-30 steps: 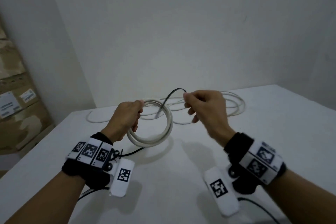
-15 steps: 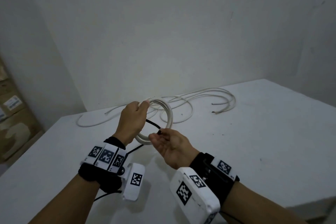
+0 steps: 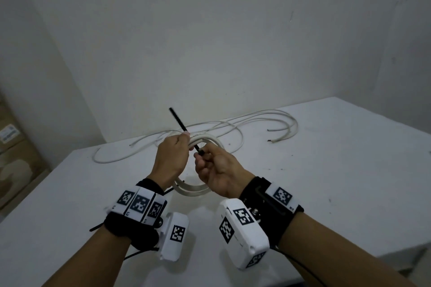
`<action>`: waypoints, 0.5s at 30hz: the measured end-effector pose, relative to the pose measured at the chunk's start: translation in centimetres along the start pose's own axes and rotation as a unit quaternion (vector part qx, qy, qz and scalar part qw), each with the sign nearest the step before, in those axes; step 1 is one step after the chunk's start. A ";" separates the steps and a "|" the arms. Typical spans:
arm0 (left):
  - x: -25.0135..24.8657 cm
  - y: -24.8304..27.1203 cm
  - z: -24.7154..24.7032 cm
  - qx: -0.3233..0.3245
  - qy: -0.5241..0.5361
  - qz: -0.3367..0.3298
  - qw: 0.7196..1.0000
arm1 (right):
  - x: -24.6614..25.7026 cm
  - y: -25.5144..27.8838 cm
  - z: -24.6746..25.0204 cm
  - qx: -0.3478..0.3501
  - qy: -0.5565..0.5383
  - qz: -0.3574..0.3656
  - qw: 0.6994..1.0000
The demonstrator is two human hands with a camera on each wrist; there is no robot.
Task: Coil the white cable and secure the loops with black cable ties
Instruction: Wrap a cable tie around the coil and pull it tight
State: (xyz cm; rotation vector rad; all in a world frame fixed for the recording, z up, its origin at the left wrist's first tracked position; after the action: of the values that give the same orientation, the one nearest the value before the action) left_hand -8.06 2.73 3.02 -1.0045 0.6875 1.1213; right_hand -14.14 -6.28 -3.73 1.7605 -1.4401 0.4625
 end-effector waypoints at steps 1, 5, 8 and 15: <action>0.2 0.0 -0.1 0.003 -0.004 0.000 1.000 | 0.0 0.0 0.0 0.006 0.006 -0.002 1.000; 0.8 0.1 -0.4 0.012 0.000 -0.004 1.000 | -0.6 0.1 0.0 0.035 0.056 -0.021 0.998; 0.6 0.3 -0.7 0.024 0.020 -0.021 0.999 | -0.5 0.1 0.4 0.033 0.115 -0.011 0.993; 0.7 0.6 -1.5 0.061 0.033 -0.024 0.997 | 1.5 1.1 1.3 -0.029 0.241 0.146 0.959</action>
State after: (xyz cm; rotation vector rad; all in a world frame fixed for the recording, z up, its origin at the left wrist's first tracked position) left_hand -8.35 1.71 1.65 -0.9519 0.7713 0.9952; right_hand -15.06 -8.29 -3.12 1.2696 -1.3386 0.9244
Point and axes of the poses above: each hand's wrist, its own y-axis away from the middle knuckle, its own z-axis out of the back of the hand, x = y × z, the point moved 10 cm from there along -y, towards the middle knuckle, and after that the axes turned 3 degrees about y, right-handed, at the moved point
